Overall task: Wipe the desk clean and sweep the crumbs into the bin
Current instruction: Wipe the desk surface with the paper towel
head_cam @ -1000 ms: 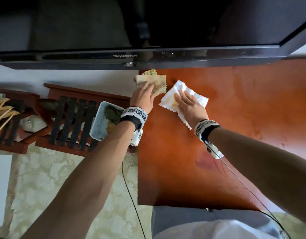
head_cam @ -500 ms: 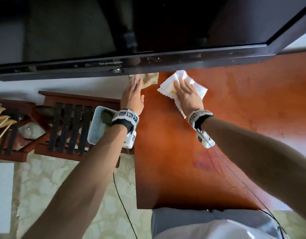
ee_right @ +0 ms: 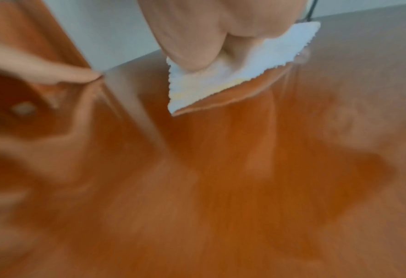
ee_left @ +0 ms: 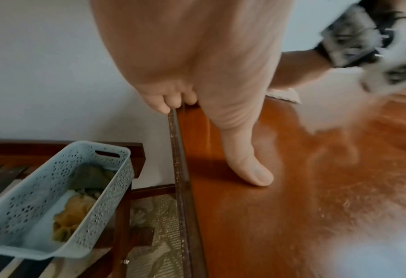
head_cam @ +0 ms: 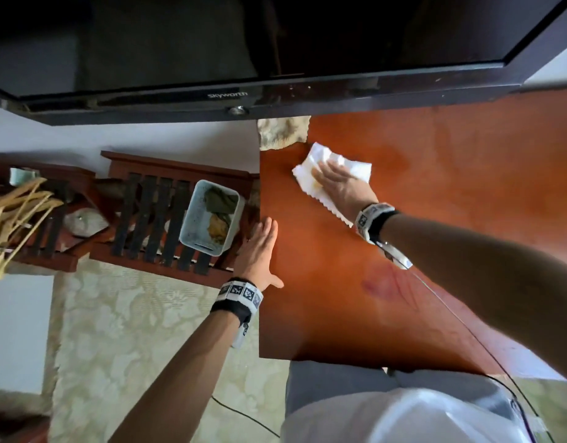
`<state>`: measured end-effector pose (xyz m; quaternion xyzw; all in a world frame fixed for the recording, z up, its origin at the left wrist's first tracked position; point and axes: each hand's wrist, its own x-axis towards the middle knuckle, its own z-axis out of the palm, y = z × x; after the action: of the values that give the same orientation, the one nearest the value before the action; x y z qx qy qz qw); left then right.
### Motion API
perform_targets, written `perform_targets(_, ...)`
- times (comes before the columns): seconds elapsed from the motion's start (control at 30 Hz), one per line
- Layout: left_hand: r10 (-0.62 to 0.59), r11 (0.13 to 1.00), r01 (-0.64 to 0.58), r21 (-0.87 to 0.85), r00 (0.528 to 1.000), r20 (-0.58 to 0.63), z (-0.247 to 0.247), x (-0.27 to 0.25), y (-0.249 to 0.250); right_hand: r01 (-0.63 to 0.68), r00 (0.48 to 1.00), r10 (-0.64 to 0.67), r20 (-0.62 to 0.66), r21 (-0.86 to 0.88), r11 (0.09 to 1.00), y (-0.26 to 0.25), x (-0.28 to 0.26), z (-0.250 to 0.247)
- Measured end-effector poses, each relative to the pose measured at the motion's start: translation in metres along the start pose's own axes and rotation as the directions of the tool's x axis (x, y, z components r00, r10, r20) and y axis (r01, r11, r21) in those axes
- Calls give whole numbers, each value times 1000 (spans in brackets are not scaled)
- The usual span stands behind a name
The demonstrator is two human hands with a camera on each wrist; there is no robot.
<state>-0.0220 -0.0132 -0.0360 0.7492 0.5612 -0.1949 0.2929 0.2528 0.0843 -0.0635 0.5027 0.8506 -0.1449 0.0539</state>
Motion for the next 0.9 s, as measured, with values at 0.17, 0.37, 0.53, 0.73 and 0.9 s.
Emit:
perform_targets(0.17,-11,999,11,36,1000,-1,-5,-2,6,249,967,-249,47,13,968,-44,-97,46)
perform_targets(0.37,48,983,-60,174,996,73,-15,-1,29,356,886,-416,205,274,893,-67,-155,47)
perform_targets(0.53,-3,988,-5,155,999,54,-6,6,41,162,964,-209,166,256,953,-27,-108,31)
perform_targets(0.73,-44,990,34,139,996,72,-7,4,50,-18,997,6,76,156,988,51,-3,-13)
perform_targets(0.9,-81,991,69,111,991,108,-11,3,53,-160,979,138,148,148,976,112,64,-43)
